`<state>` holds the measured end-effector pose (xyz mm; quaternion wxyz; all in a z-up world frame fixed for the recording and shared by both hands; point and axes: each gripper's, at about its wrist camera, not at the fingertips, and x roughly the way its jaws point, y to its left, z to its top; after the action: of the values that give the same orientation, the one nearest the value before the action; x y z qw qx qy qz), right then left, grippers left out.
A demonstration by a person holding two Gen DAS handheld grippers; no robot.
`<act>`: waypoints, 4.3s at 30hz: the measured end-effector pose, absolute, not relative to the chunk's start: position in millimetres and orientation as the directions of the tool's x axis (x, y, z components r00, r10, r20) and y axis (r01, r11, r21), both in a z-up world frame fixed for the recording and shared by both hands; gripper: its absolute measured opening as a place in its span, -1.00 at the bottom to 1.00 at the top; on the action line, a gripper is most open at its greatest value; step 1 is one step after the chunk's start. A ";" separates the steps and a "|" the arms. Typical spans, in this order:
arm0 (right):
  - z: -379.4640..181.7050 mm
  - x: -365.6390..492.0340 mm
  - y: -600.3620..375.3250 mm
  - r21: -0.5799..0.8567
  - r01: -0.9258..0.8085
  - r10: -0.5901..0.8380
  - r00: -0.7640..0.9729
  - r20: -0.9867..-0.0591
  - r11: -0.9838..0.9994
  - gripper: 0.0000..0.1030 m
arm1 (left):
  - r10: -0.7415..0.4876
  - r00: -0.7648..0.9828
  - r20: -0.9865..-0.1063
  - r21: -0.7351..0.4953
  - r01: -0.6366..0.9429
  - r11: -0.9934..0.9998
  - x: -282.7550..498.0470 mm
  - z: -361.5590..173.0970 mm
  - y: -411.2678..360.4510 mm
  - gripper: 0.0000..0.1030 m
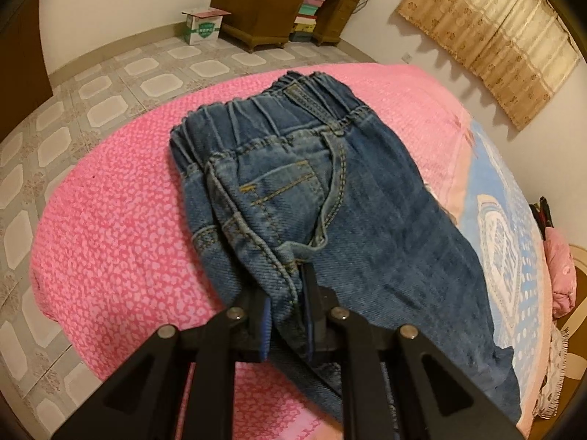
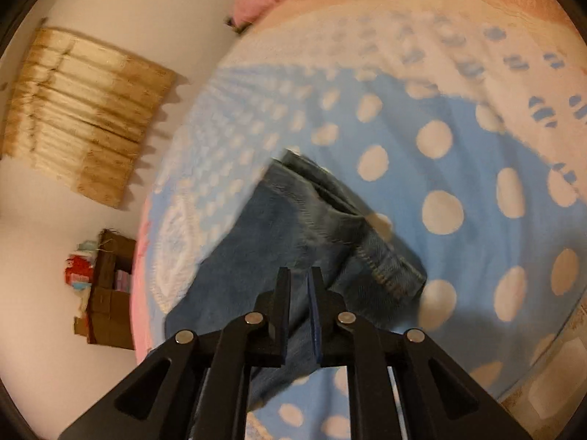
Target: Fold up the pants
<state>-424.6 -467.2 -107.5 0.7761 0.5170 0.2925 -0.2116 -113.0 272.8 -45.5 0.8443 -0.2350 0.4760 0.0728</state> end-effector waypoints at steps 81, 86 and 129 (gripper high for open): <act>-116.4 0.3 -129.3 0.787 0.038 0.683 0.472 -0.557 0.616 -0.26 | 0.316 0.532 -0.786 0.052 -0.451 0.891 -69.0 -48.9 246.7 0.30; -141.2 -18.5 -99.4 0.882 0.035 0.834 0.309 -0.457 0.470 -0.26 | 0.329 0.529 -0.783 0.079 -0.440 0.895 -67.9 -54.7 243.5 0.30; -127.2 -44.3 -111.0 0.804 -0.137 0.815 0.091 -0.572 0.579 0.36 | 0.289 0.499 -0.817 0.026 -0.469 0.883 -76.0 -57.9 257.6 0.31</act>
<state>-44.3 -111.0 -127.2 0.6774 0.2947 0.5752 0.3514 -76.0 257.6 -57.9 0.8599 -0.0999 0.4496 0.2203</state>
